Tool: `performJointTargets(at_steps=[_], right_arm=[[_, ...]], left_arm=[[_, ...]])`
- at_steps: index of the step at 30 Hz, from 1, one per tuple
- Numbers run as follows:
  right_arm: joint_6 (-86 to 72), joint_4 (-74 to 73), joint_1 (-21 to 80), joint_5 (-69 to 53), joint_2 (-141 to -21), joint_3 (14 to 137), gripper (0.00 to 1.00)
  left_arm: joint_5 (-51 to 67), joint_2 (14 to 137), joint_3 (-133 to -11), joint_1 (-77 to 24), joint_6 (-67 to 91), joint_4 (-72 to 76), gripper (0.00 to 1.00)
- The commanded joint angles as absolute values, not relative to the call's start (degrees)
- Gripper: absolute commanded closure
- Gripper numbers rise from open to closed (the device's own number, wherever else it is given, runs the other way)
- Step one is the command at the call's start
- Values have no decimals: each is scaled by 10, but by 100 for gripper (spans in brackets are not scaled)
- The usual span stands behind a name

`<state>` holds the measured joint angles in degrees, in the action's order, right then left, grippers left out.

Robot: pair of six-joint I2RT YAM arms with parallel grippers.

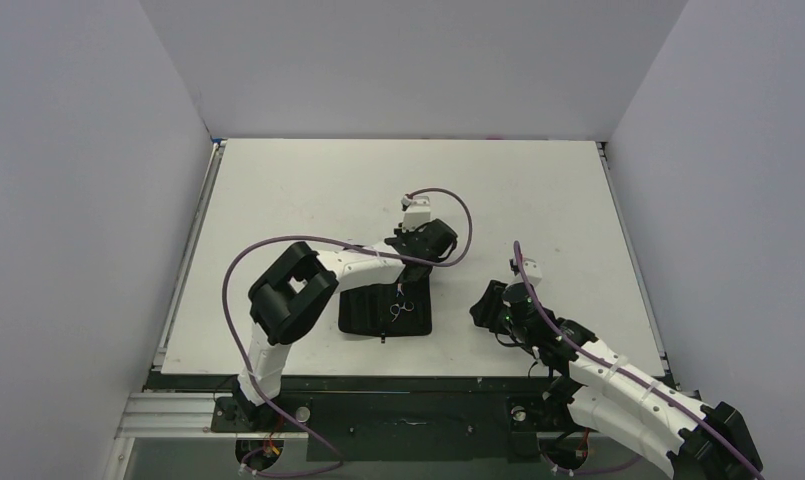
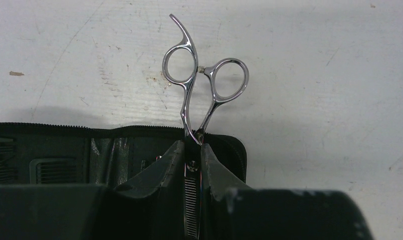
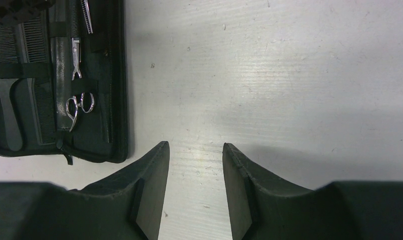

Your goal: Sort the hair-cutting tools

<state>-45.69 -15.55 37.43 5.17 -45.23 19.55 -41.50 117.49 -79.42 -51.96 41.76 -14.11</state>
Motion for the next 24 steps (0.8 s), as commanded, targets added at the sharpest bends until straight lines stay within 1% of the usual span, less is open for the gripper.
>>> performJointTargets(at_steps=[1,24], right_arm=[[-457,-147,369,68,-443,186,60],[-465,-137,370,62,-452,182,60]], left_arm=[[-432,1137,-787,-530,431,-135,100],[-432,1141,-759,-565,475,-163,100]])
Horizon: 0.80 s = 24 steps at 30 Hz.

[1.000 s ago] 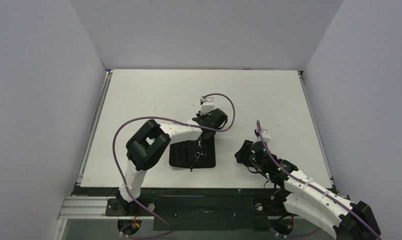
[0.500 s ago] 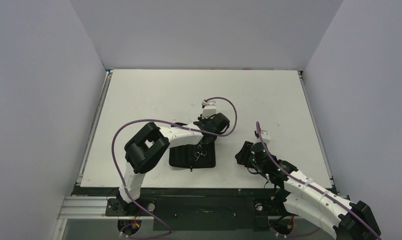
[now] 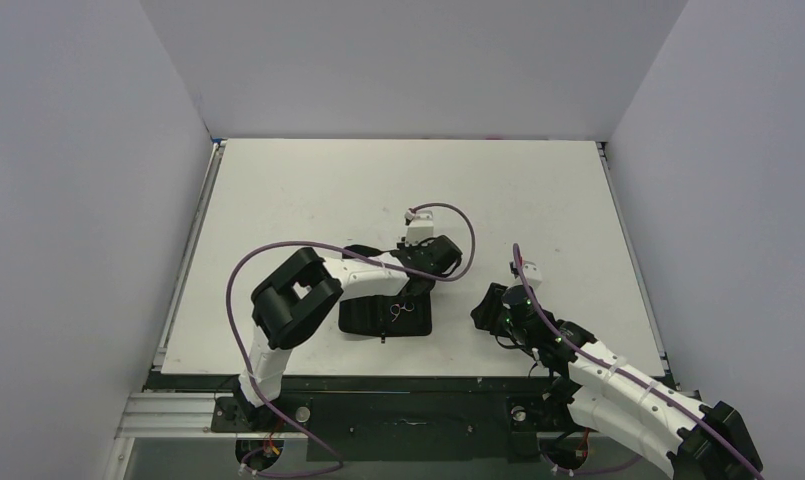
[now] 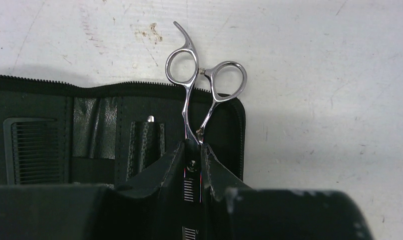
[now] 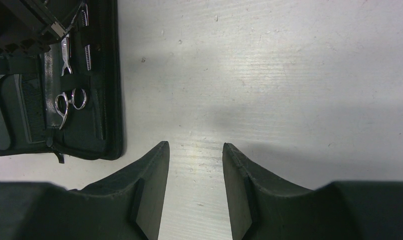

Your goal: Sort the hair-cutting tools

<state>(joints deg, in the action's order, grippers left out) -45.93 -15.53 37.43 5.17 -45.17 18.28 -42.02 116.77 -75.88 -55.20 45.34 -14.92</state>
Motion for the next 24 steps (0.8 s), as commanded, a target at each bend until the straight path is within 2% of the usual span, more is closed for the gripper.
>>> performJointTargets(at_steps=[1,24], right_arm=[[-465,-136,370,61,-454,181,60],[-469,-122,370,54,-459,175,60]], left_arm=[[-432,1141,-759,-567,479,-165,100],[-419,1126,-736,-613,530,-213,100]])
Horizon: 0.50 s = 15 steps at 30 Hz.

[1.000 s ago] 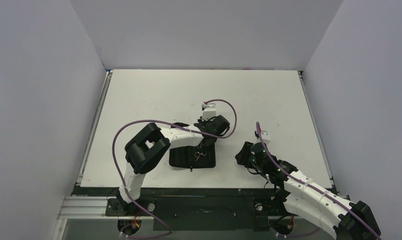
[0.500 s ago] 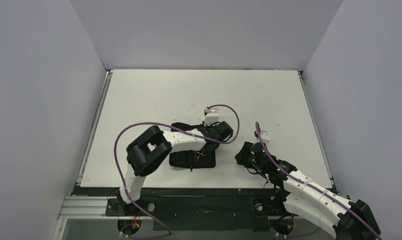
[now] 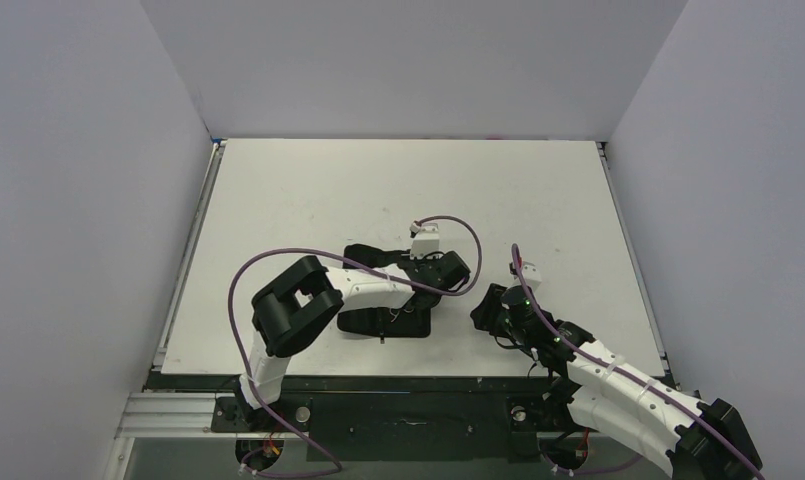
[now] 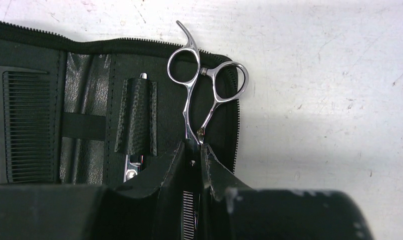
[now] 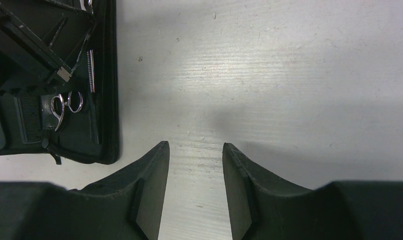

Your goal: Sort the hair-cutting tools

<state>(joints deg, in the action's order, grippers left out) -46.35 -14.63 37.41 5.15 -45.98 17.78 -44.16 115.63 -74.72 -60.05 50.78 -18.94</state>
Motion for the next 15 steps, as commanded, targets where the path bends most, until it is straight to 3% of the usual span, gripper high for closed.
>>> performJointTargets(at_steps=[1,7,15], right_arm=[[-470,-121,369,54,-459,174,60],[-469,-122,370,53,-459,174,60],[-467,-134,370,62,-456,182,59]], left_arm=[[-416,1124,-733,-614,531,-214,100],[-388,1112,-725,-616,528,-215,96],[-373,1084,-718,-616,529,-224,58]])
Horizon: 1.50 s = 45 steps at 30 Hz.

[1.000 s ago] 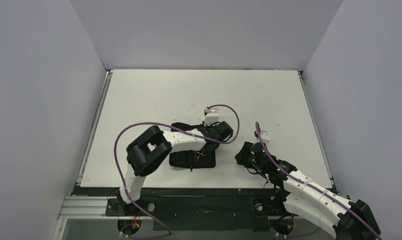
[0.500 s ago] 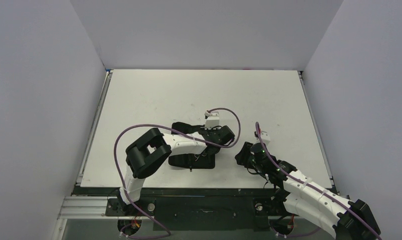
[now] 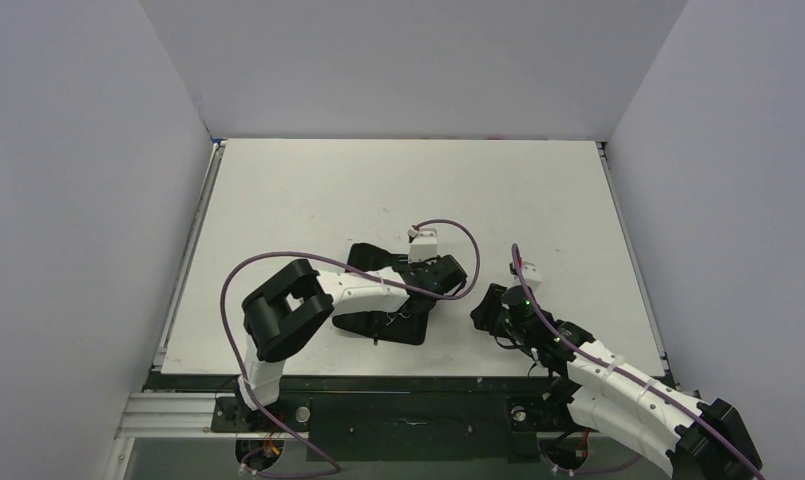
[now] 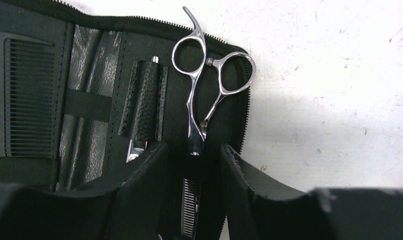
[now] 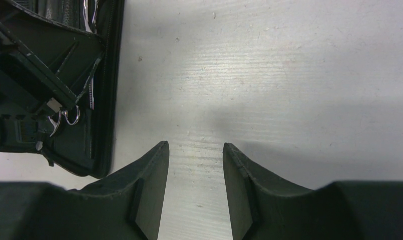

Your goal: Sort the hair-cutting tools

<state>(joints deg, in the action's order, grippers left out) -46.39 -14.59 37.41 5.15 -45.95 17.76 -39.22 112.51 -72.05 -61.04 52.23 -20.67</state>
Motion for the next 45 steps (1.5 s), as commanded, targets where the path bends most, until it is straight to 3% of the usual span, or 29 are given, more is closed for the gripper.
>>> performJointTargets(at_steps=[1,6,15,19,24,29,45], right_arm=[[-467,-136,369,64,-456,185,59],[-464,-144,369,67,-456,196,58],[-457,-154,369,69,-457,210,55],[-450,-153,370,67,-464,215,54],[-434,-140,370,69,-499,245,55],[-434,-104,370,66,-576,299,56],[-403,-110,393,67,-878,559,60]], left_arm=[[-375,1080,-720,-616,529,-228,55],[-384,1046,-726,-610,528,-241,41],[-376,948,-732,-556,495,-250,37],[-328,865,-675,-490,473,-232,37],[-199,754,-509,-367,457,-152,37],[-120,678,-392,-303,456,-105,37],[-58,637,-276,-293,471,-49,39]])
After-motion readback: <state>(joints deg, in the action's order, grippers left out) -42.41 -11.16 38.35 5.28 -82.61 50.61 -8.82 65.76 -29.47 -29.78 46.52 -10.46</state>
